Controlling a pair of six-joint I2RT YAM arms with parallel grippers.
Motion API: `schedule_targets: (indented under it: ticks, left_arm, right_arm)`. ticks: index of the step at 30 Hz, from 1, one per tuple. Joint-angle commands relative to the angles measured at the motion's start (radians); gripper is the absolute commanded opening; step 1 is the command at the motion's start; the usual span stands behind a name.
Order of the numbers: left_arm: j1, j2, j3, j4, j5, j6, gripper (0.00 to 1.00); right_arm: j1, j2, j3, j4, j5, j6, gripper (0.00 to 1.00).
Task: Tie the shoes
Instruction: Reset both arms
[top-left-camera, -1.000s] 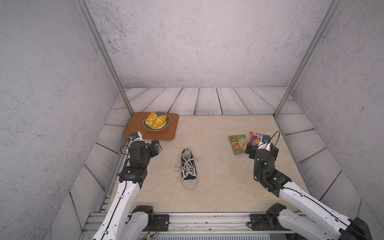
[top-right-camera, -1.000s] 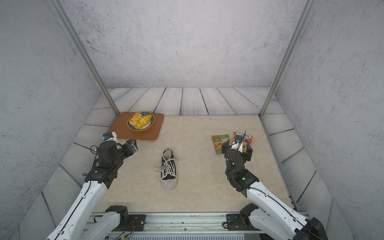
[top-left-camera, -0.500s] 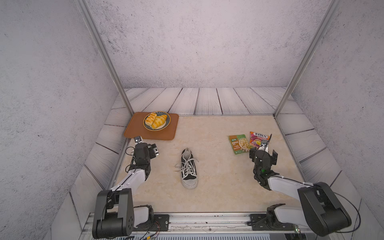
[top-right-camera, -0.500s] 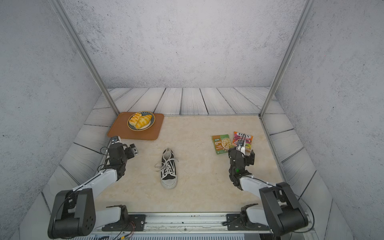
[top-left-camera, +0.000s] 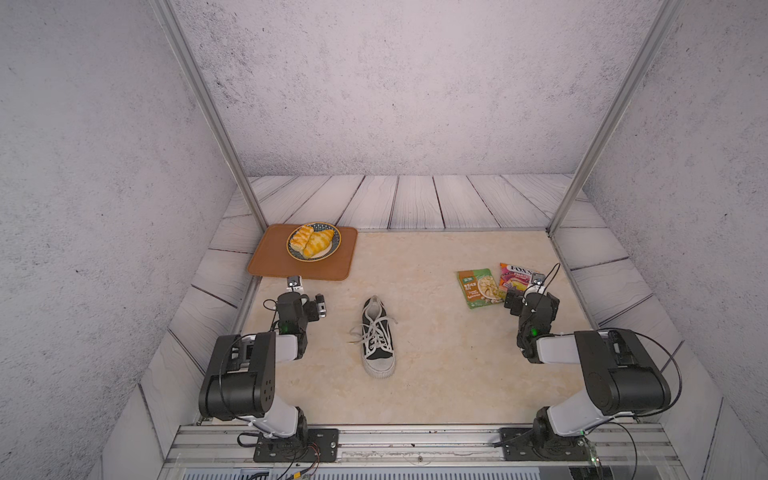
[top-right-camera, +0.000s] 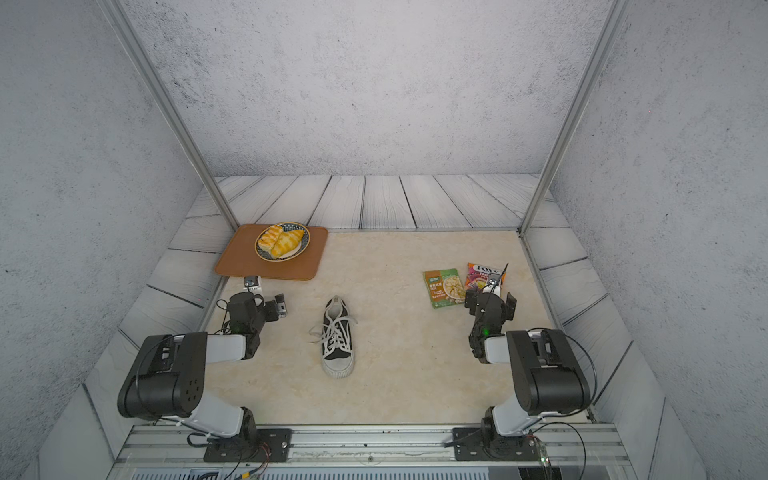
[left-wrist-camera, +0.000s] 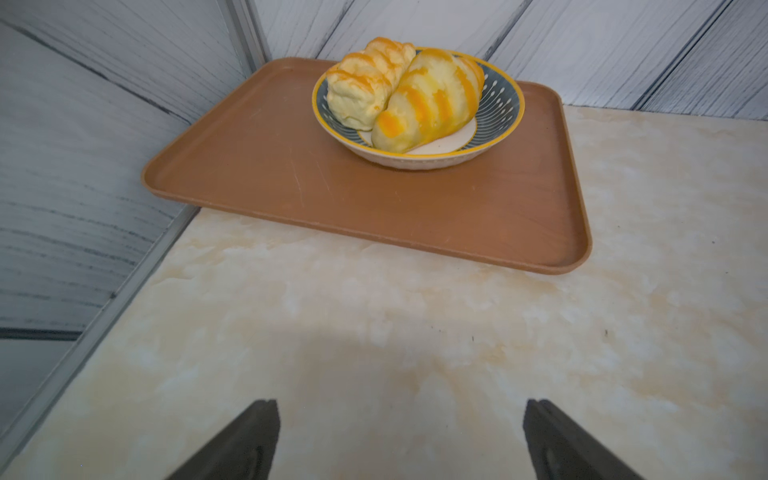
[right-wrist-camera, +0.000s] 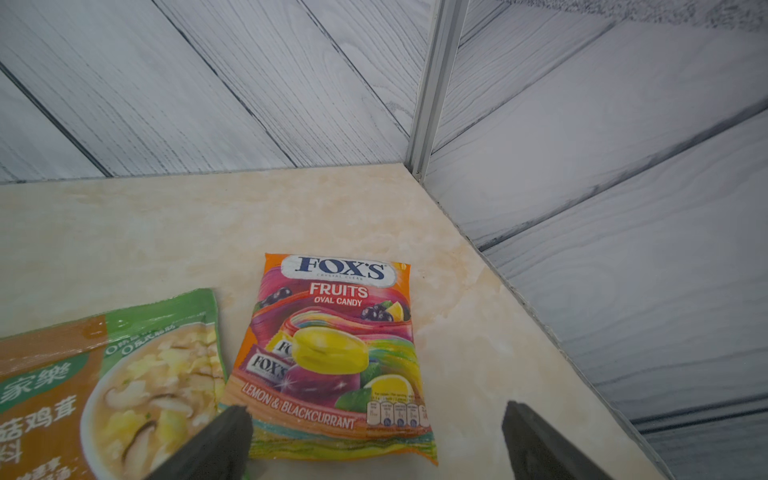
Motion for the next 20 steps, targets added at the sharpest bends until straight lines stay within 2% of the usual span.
schedule_targets:
  ticks: [1,5,10,13,20]
  left_arm:
    - [-0.008,-0.022,0.023,0.012,0.012,0.034,0.98]
    - [-0.056,-0.019,0.031,-0.005,-0.088,0.054,0.98]
    - [-0.057,-0.015,0.037,-0.011,-0.087,0.054,0.98]
    - [-0.055,-0.012,0.044,-0.021,-0.081,0.053,0.98]
    - [-0.055,-0.018,0.037,-0.014,-0.081,0.054,0.99]
  right_arm:
    - [-0.002,0.013,0.008,-0.027,-0.052,0.021,0.99]
    - [-0.001,0.018,0.004,-0.010,-0.055,0.015,0.99]
    - [0.000,0.022,0.005,-0.007,-0.059,0.012,0.99]
    - [0.000,0.028,0.025,-0.040,-0.120,-0.009,0.99]
    - [-0.001,0.019,0.011,-0.022,-0.123,-0.011,0.99]
